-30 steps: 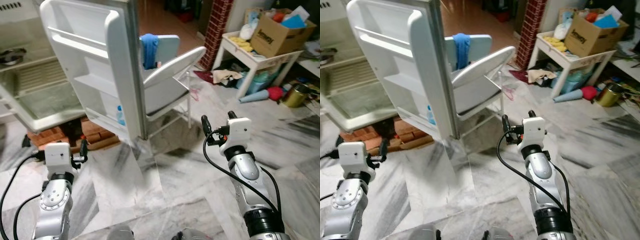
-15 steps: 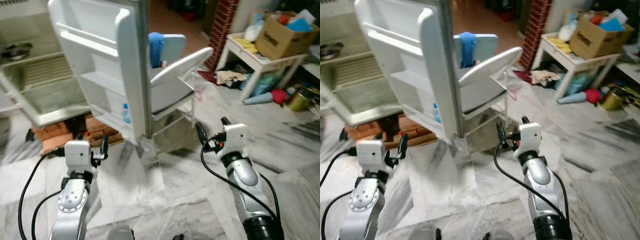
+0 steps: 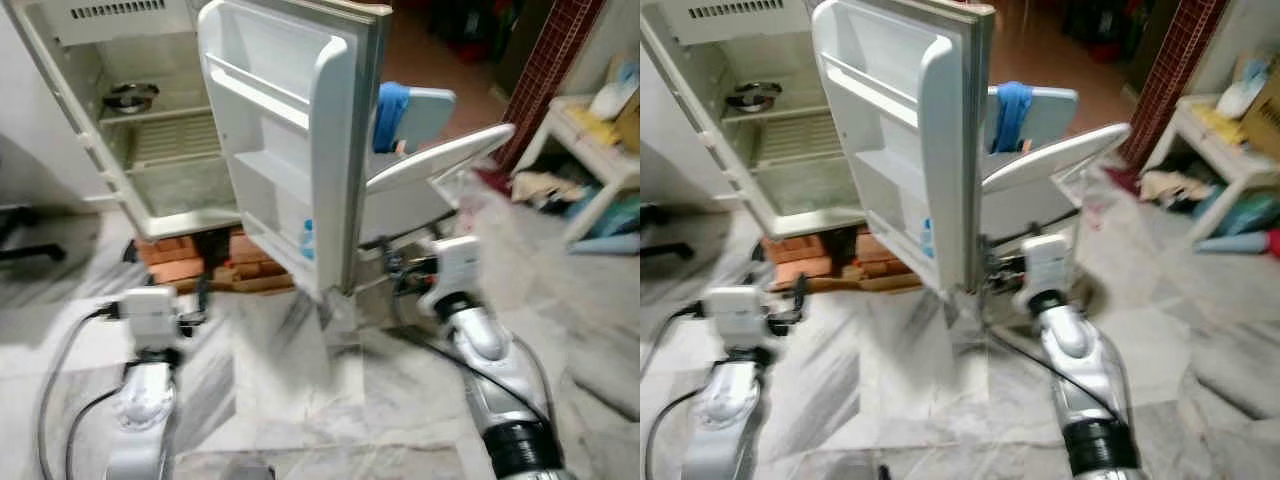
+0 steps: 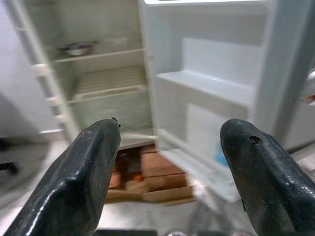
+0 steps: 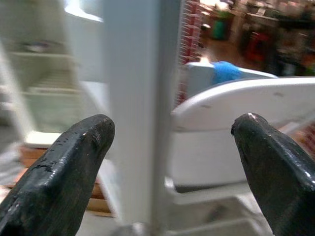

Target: Restocking fridge

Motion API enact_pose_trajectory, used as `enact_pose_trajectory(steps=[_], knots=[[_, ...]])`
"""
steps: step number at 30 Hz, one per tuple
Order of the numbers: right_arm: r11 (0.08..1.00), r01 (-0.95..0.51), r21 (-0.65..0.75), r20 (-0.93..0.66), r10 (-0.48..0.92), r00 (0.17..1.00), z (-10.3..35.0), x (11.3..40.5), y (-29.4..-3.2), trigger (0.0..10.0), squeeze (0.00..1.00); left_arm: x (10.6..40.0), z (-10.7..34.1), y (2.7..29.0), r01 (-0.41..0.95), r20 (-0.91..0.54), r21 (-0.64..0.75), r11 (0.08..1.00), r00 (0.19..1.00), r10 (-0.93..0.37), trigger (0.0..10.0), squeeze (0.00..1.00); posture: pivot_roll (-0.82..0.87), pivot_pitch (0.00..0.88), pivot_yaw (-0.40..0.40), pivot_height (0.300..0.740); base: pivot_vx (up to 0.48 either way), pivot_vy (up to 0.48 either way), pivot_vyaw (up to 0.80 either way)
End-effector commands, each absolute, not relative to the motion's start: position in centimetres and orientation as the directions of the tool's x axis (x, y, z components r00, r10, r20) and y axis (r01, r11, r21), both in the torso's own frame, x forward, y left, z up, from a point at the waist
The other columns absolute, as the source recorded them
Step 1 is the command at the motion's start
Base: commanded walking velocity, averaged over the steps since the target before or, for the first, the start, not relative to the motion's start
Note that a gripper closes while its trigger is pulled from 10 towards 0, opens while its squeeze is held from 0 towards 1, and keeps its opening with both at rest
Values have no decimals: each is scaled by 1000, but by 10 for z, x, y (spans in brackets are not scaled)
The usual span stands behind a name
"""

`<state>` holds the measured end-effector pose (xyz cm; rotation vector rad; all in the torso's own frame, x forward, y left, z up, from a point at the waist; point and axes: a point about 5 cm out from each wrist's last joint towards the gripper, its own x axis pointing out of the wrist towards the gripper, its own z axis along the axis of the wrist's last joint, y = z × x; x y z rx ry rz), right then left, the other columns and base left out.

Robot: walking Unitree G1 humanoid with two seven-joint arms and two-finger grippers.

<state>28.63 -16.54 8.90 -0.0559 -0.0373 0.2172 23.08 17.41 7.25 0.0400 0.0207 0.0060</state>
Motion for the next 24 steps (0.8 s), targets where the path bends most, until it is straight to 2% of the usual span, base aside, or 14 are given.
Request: enact_pose_trajectory(steps=[1,10,12,20,24], knots=[[971,-233,-47,51,236,971,94,290,-155,10000,0,229,73,186,-37,-27,70,997,999,39,10000,0,95,30,5,740,334,0,0],[966,-252,-61,63,256,965,97,294,-151,10000,0,231,73,186,-37,-30,63,997,999,39,10000,0,99,31,6,740,345,0,0],[959,-269,-94,74,276,958,99,295,-147,10000,0,231,73,185,-36,-31,64,997,999,38,10000,0,101,32,5,740,351,0,787],[959,-272,-79,74,278,958,98,297,-146,10000,0,231,72,185,-41,-36,64,997,998,43,10000,0,105,33,5,740,348,0,793],[960,-262,-94,92,271,958,100,298,-145,10000,0,232,72,185,-39,-38,65,997,998,41,10000,0,104,34,6,740,356,0,114]])
